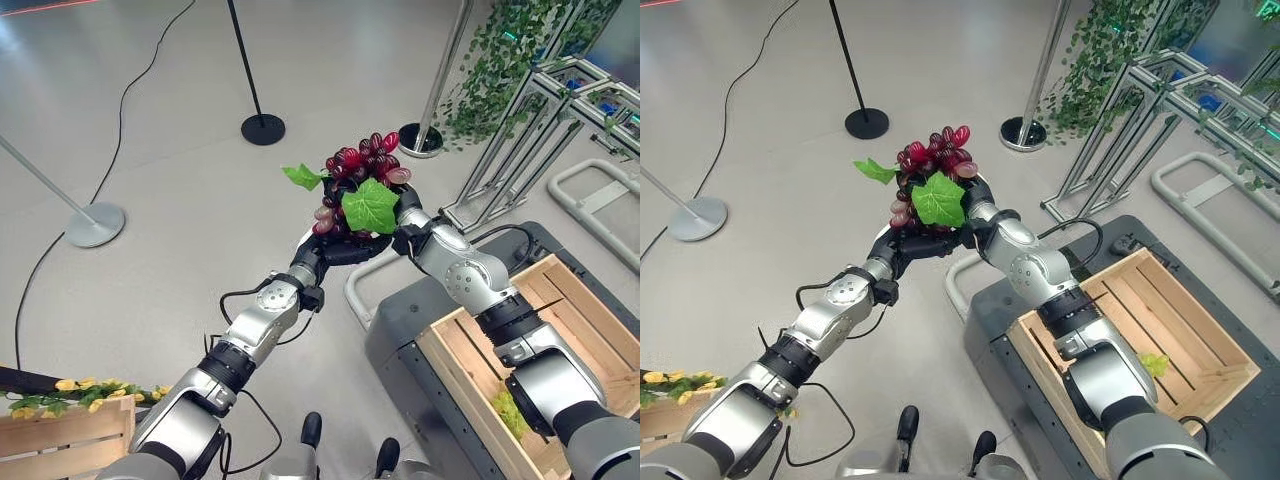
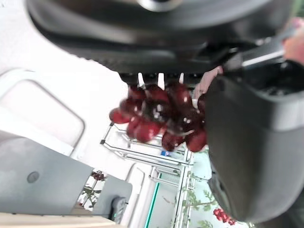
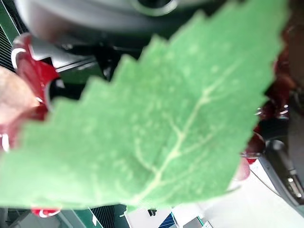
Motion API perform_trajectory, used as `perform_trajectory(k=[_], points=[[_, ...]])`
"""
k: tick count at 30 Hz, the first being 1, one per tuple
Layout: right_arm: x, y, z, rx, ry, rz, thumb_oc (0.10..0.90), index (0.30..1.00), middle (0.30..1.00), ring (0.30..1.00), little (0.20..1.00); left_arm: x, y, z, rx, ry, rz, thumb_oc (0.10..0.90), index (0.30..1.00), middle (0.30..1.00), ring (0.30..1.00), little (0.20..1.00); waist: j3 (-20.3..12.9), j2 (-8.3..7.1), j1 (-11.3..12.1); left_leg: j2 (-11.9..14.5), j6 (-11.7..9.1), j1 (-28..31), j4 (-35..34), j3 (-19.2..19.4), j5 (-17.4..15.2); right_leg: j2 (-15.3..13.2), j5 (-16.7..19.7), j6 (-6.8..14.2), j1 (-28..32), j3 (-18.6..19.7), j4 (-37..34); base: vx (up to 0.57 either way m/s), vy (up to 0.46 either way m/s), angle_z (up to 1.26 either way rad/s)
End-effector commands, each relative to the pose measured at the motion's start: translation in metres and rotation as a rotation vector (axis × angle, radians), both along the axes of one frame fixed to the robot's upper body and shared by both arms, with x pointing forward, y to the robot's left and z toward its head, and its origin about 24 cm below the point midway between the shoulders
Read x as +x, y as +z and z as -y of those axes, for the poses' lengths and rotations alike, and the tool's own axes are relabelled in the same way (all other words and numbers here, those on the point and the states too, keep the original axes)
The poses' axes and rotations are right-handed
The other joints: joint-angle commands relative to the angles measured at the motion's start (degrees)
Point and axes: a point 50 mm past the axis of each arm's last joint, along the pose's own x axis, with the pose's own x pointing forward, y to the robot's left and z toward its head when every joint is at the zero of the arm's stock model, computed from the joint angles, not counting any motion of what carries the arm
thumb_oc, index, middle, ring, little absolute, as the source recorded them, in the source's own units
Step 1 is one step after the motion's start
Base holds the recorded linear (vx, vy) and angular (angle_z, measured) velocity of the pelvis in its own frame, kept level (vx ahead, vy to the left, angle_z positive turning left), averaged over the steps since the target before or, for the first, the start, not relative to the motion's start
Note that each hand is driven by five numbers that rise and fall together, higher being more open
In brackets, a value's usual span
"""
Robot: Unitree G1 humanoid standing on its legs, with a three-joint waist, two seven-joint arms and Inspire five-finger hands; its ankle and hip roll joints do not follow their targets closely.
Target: Pick up the fruits from the basket on one side to the basket on the other side
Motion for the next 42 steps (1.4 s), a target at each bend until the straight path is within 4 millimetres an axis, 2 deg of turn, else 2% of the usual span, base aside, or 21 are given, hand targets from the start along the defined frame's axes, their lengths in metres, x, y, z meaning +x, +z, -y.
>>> perform_trajectory(k=[1,7,10,16,17,18,24,39,40,41,42], points=[[-0.003,0.009,-0.01,0.062,0.044,0.09,0.4,0.3,0.3,0.3,0.3,0.003,-0.005,-0.007,-0.042,0.064,0.049,0.8,0.9,0.9,0.9,0.9,-14.9,-0.65,0.1,1.0,-2.5,1.4,-0.1,2.3,-3.5,-0.8,3.2,-1.3,-1.7,2.3,0.1,0.0,0.0,0.0],[0.0,0.017,0.001,0.036,0.004,0.128,0.4,0.3,0.3,0.3,0.3,0.003,-0.012,-0.016,-0.023,0.077,0.033,0.8,0.9,0.9,0.9,0.9,-14.9,-0.73,0.0,0.9,-2.5,1.6,-0.1,2.2,-3.5,-0.8,3.1,-1.3,-1.6,2.6,0.1,0.0,0.0,0.0],[0.0,0.017,0.001,0.039,0.011,0.123,0.4,0.3,0.3,0.3,0.3,0.003,-0.009,-0.015,-0.04,0.069,0.051,0.8,0.9,0.9,0.9,0.9,-14.8,-0.74,0.0,0.9,-2.5,1.7,-0.1,2.3,-3.6,-0.8,3.1,-1.3,-1.5,2.6,0.1,0.0,0.0,0.0],[0.0,0.009,0.0,0.031,0.028,0.098,0.4,0.3,0.3,0.3,0.3,0.005,0.01,-0.014,-0.139,0.108,0.145,0.8,0.9,0.9,0.9,0.9,-14.9,-0.92,0.2,1.0,-2.6,1.6,-0.1,2.1,-3.5,-0.8,3.1,-1.3,-1.5,2.5,0.1,0.0,0.0,0.0],[0.0,0.007,0.0,0.024,0.029,0.092,0.4,0.3,0.3,0.3,0.3,0.005,0.013,-0.013,-0.168,0.118,0.169,0.483,0.425,0.425,0.425,0.425,-14.8,-0.98,0.2,1.0,-2.6,1.6,-0.1,2.1,-3.5,-0.8,3.1,-1.4,-1.5,2.5,0.1,0.0,0.0,0.0],[0.0,0.007,0.0,0.023,0.029,0.091,0.4,0.3,0.3,0.3,0.3,0.005,0.014,-0.013,-0.173,0.12,0.172,0.4,0.3,0.3,0.3,0.3,-14.8,-1.02,0.3,1.0,-2.7,1.6,-0.1,2.0,-3.5,-0.8,3.1,-1.4,-1.5,2.4,0.1,0.0,0.0,0.0],[-0.001,0.004,-0.001,-0.007,0.041,0.076,0.4,0.3,0.3,0.3,0.3,0.003,0.029,-0.012,-0.222,0.173,0.254,0.4,0.3,0.3,0.3,0.3,-14.6,-1.3,0.5,0.9,-2.6,1.5,-0.1,1.8,-3.5,-0.8,3.1,-1.5,-1.5,2.3,0.1,0.0,0.0,0.0],[-0.002,-0.008,-0.005,-0.067,0.181,0.011,0.4,0.3,0.3,0.3,0.3,0.005,0.034,-0.015,-0.228,0.221,0.266,0.4,0.3,0.3,0.3,0.3,-14.6,-1.75,0.7,0.8,-2.6,1.4,-0.1,1.4,-3.2,-0.8,3.2,-1.5,-1.5,1.9,0.1,0.0,0.0,0.0],[-0.003,-0.009,-0.005,-0.091,0.194,0.009,0.452,0.378,0.378,0.378,0.378,0.004,0.033,-0.017,-0.229,0.223,0.265,0.4,0.3,0.3,0.3,0.3,-14.7,-1.78,0.7,0.8,-2.6,1.4,-0.1,1.4,-3.2,-0.8,3.2,-1.5,-1.5,1.9,0.1,0.0,0.0,0.0],[-0.002,-0.011,-0.004,-0.126,0.193,0.014,0.8,0.9,0.9,0.9,0.9,0.004,0.032,-0.017,-0.226,0.224,0.266,0.4,0.3,0.3,0.3,0.3,-14.7,-1.81,0.8,0.8,-2.6,1.4,-0.1,1.4,-3.1,-0.8,3.2,-1.5,-1.5,1.9,0.1,0.0,0.0,0.0],[-0.002,-0.012,-0.003,-0.14,0.195,0.016,0.8,0.9,0.9,0.9,0.9,0.004,0.032,-0.017,-0.224,0.224,0.267,0.4,0.3,0.3,0.3,0.3,-14.7,-1.82,0.8,0.8,-2.6,1.4,-0.1,1.4,-3.1,-0.8,3.2,-1.4,-1.5,1.9,0.1,0.0,0.0,0.0]])
